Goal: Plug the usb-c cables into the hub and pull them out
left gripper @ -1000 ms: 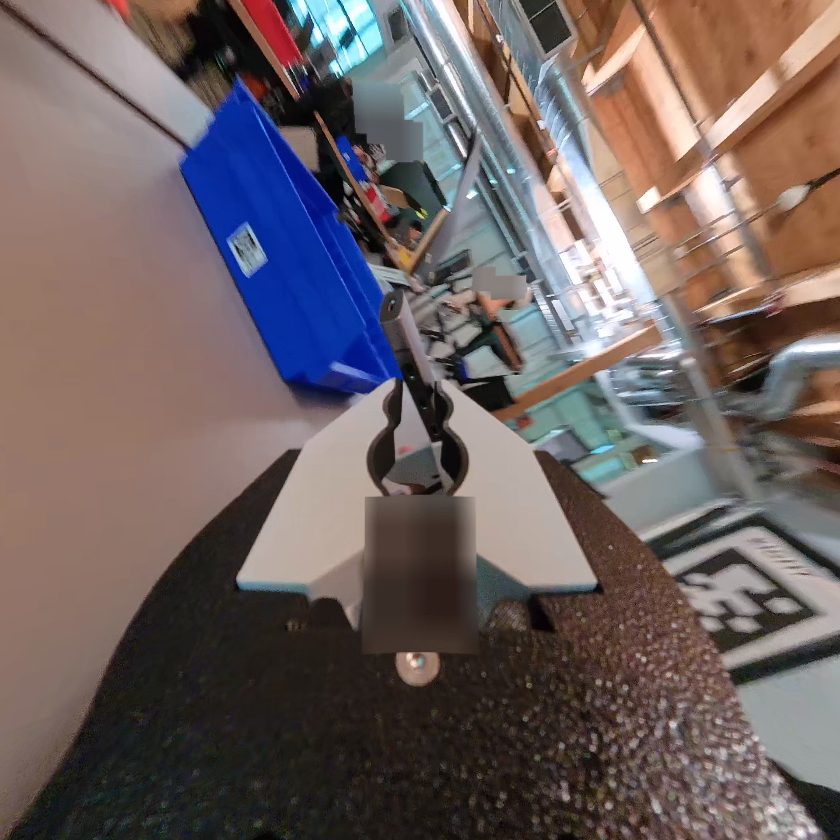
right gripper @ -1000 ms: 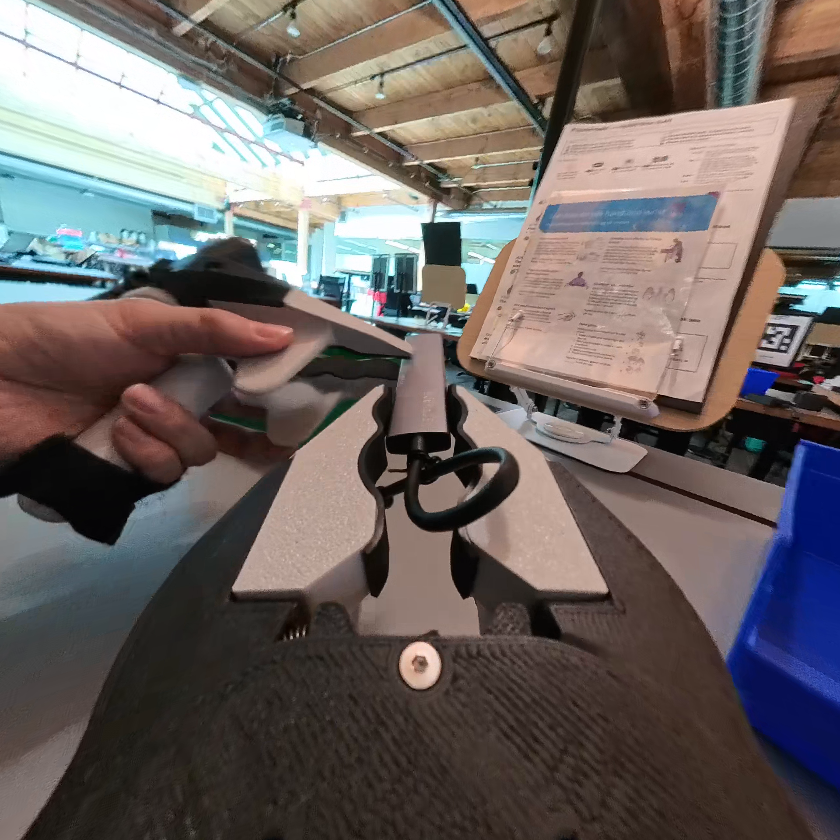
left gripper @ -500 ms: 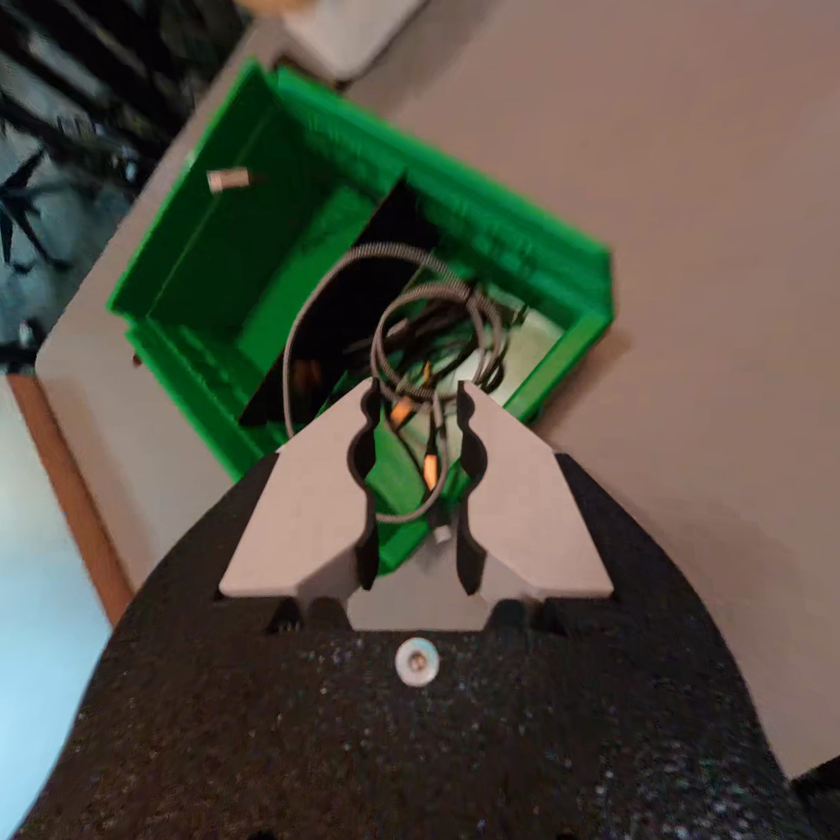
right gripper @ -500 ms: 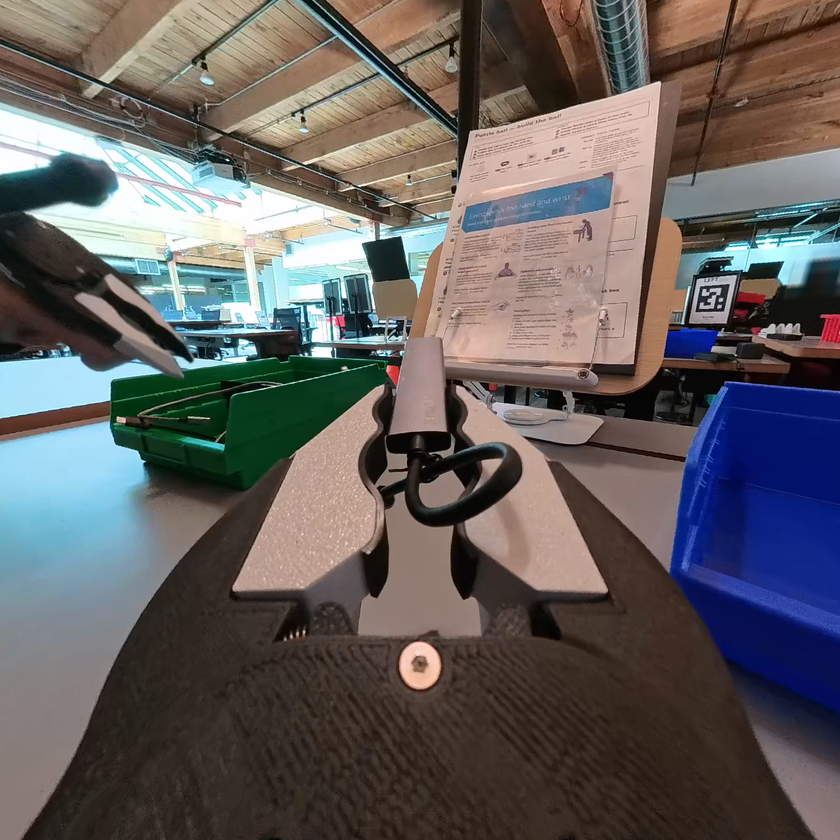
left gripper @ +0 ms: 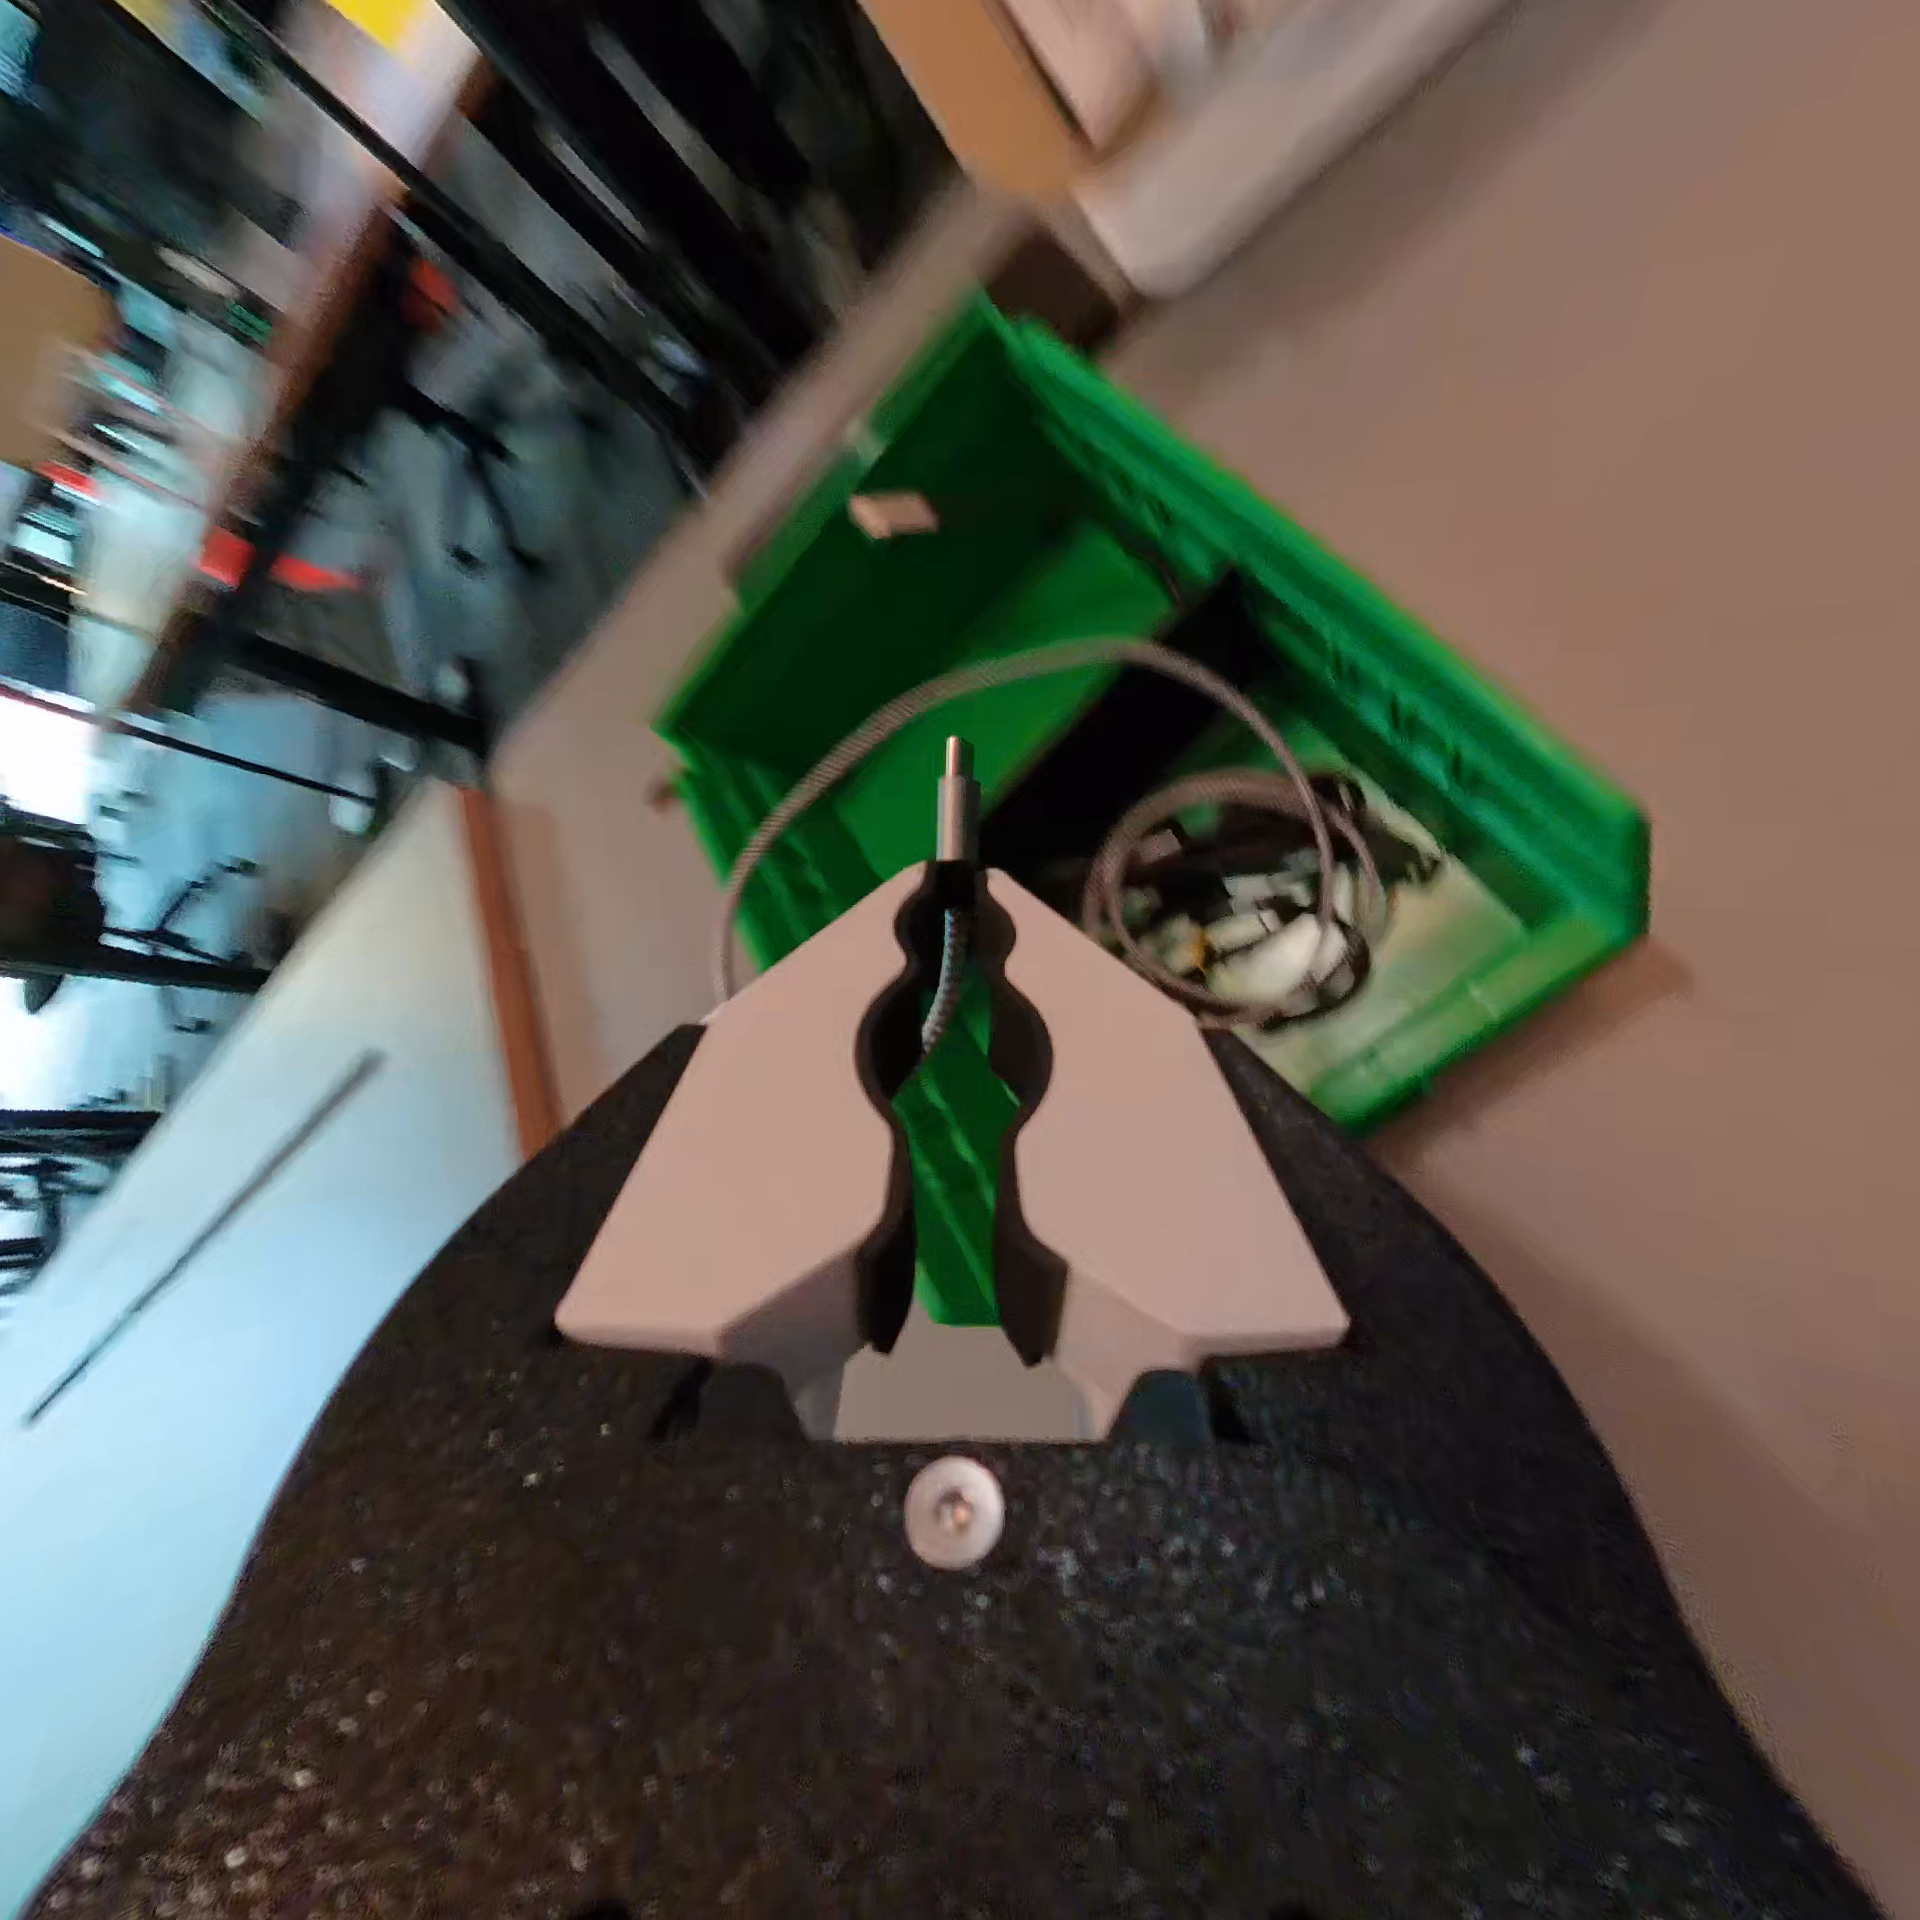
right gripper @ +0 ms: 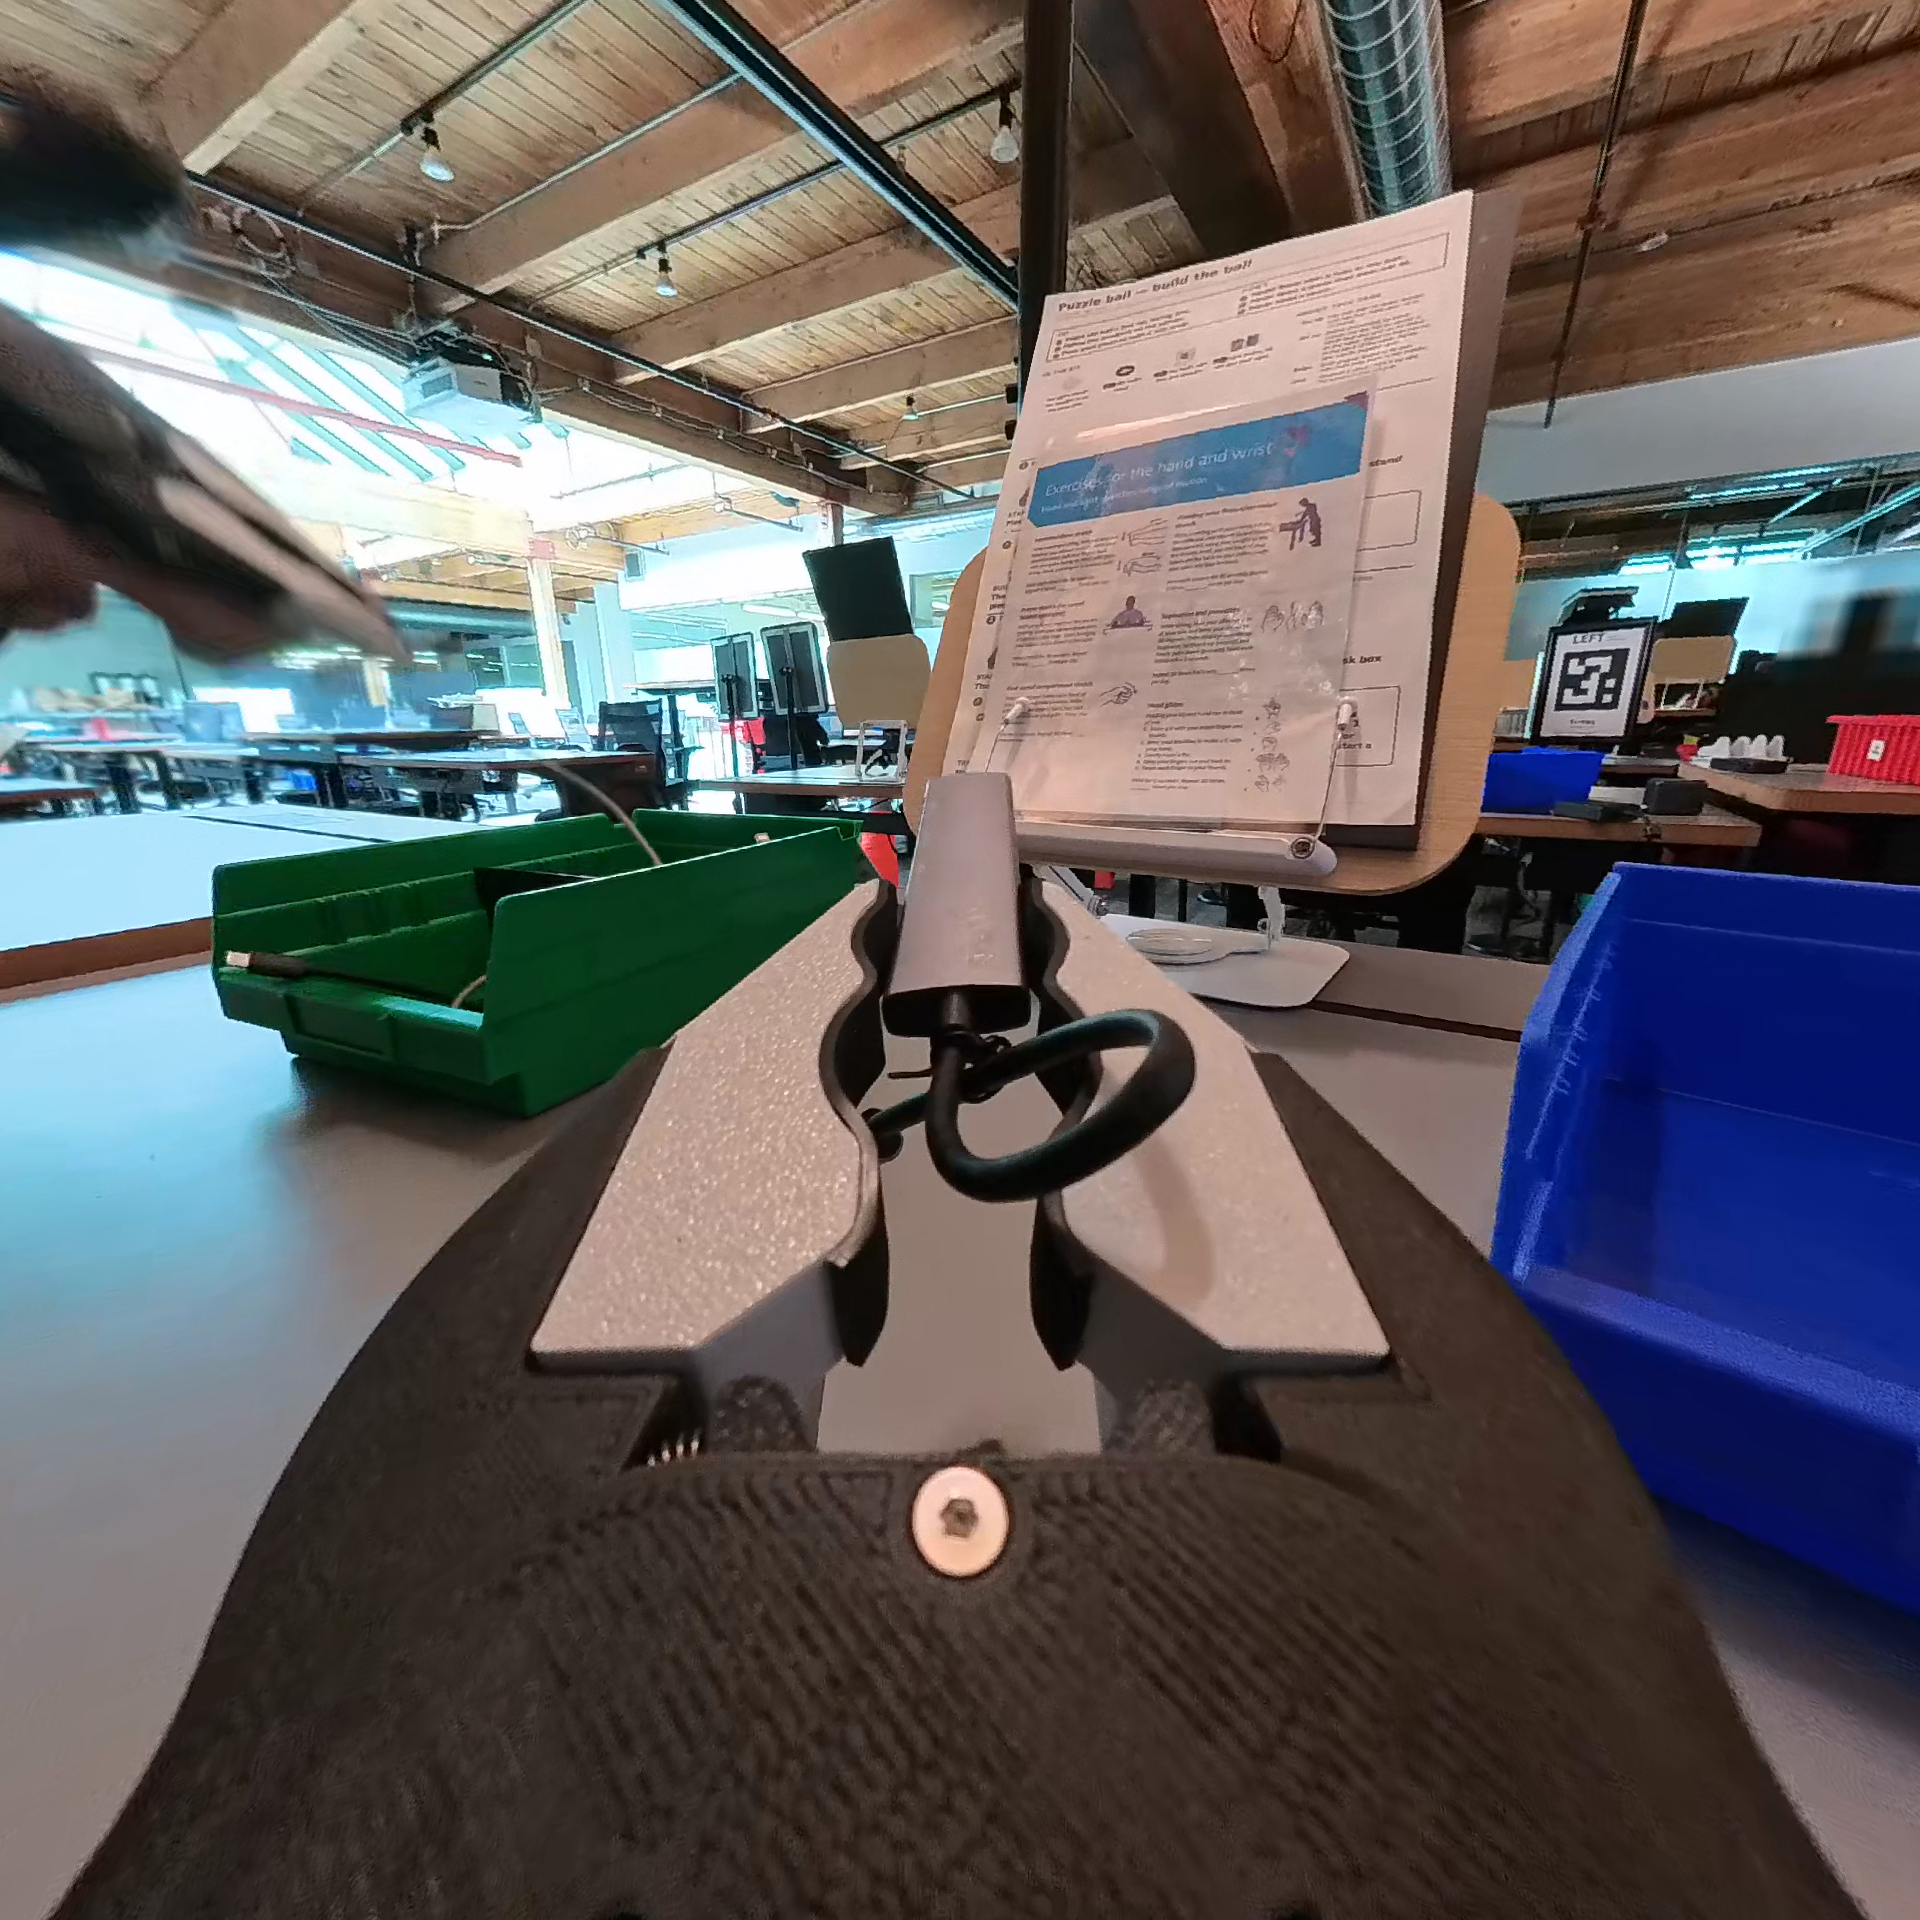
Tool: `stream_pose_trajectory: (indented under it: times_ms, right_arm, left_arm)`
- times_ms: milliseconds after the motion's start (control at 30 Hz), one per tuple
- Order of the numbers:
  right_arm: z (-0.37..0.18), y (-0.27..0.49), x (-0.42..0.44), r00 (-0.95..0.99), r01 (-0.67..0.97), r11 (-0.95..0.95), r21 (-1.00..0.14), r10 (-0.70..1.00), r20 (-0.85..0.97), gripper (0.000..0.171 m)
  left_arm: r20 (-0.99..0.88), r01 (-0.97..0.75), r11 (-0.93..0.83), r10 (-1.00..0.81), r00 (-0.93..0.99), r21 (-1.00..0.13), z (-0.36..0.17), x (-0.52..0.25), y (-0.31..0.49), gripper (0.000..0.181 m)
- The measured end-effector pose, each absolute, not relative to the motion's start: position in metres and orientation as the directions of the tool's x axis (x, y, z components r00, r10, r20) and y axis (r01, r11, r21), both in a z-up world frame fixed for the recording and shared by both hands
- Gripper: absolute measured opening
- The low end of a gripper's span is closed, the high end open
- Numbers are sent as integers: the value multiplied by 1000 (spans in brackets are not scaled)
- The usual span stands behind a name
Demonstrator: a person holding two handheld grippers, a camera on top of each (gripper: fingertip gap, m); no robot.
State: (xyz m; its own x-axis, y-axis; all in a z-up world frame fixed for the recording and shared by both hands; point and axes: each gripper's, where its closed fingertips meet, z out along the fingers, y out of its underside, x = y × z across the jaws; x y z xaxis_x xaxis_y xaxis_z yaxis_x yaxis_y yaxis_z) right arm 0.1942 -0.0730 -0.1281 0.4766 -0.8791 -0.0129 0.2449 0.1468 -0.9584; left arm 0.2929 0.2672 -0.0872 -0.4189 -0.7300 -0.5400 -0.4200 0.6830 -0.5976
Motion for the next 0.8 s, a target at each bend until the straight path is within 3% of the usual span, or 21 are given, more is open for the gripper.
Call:
stream_pose_trajectory:
  times_ms: [33, 233, 400, 567, 700, 800]
  right_arm:
    - [-128, -74, 194, 474, 244, 150, -958, -880, -17, 23]
    - [-127, -78, 195, 469, 250, 158, -955, -883, -23, 23]
    - [-126, -82, 195, 461, 252, 169, -953, -887, -36, 23]
    - [-123, -88, 195, 449, 265, 173, -949, -893, -37, 23]
    - [-122, -94, 196, 435, 270, 188, -944, -899, -55, 23]
    - [-121, -99, 197, 424, 271, 203, -941, -903, -73, 23]
  left_arm:
    - [-574, -368, 677, -736, -359, -638, -52, 293, 266, 3]
    - [-662, 14, 663, -749, 24, -749, 168, 251, 258, 2]
    - [-657, 161, 664, -747, 104, -730, 272, 220, 238, 2]
    - [-649, 194, 620, -734, -200, -760, 265, 200, 170, 2]
    - [-550, 174, 554, -640, -537, -814, 210, 174, 104, 3]
    - [-492, 139, 552, -566, -662, -822, 157, 171, 68, 3]
